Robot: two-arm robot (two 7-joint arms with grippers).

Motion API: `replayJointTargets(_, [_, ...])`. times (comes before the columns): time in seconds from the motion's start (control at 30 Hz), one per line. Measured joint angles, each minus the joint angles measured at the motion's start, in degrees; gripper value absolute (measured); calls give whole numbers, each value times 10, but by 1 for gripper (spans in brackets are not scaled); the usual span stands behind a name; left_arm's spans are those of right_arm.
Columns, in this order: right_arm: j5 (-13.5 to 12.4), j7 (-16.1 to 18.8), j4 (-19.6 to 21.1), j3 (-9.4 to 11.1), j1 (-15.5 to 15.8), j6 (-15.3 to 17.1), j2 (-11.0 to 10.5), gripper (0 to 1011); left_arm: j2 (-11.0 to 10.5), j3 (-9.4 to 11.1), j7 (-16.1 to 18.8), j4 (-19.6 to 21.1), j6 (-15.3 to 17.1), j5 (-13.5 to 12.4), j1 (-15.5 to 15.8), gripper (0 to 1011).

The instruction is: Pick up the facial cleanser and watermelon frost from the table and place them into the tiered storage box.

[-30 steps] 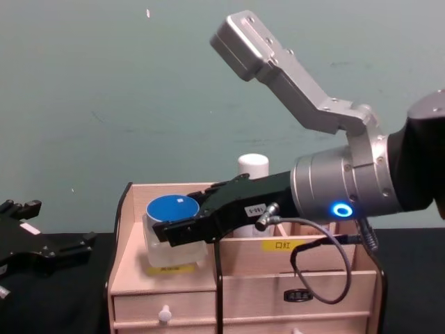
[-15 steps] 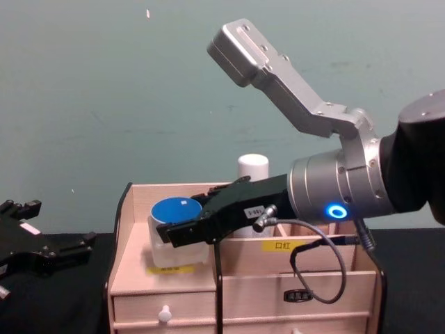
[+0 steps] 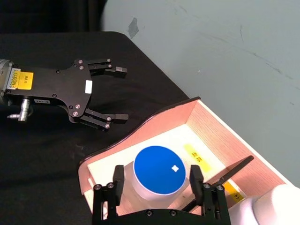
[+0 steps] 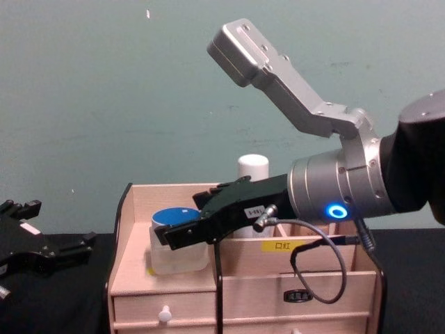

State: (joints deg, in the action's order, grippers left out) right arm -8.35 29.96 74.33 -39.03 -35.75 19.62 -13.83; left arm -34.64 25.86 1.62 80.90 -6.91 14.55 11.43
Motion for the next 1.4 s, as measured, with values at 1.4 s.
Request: replayJointTargets(1.4, [11,-109,218,122,151,-26,-88,1002,0,0,0,0,0,0,0,1010])
